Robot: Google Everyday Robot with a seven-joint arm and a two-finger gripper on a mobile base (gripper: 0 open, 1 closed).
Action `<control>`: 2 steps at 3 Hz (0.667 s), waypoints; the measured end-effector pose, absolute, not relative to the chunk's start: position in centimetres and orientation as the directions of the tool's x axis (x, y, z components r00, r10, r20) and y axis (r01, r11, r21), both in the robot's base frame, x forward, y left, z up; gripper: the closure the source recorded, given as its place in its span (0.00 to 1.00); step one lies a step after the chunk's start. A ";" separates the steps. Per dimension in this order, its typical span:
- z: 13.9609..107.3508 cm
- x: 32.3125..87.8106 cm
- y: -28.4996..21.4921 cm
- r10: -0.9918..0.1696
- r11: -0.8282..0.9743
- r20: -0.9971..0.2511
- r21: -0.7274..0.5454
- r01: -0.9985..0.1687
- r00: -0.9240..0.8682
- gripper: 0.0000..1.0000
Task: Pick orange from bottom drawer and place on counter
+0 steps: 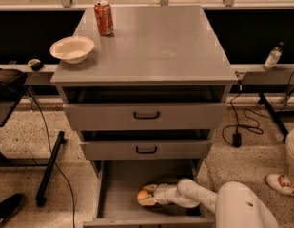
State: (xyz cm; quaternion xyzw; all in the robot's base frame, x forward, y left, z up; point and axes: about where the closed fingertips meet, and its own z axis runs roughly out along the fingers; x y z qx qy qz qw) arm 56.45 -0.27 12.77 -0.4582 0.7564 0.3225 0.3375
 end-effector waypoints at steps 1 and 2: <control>13.3 56.3 -0.6 -0.457 0.360 -0.816 0.193 -0.913 -0.353 1.00; 17.5 56.3 -2.0 -0.426 0.363 -0.859 0.127 -0.923 -0.285 1.00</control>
Offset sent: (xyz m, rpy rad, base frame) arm -0.0432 -0.0592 0.1163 0.1414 -0.1733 -0.0304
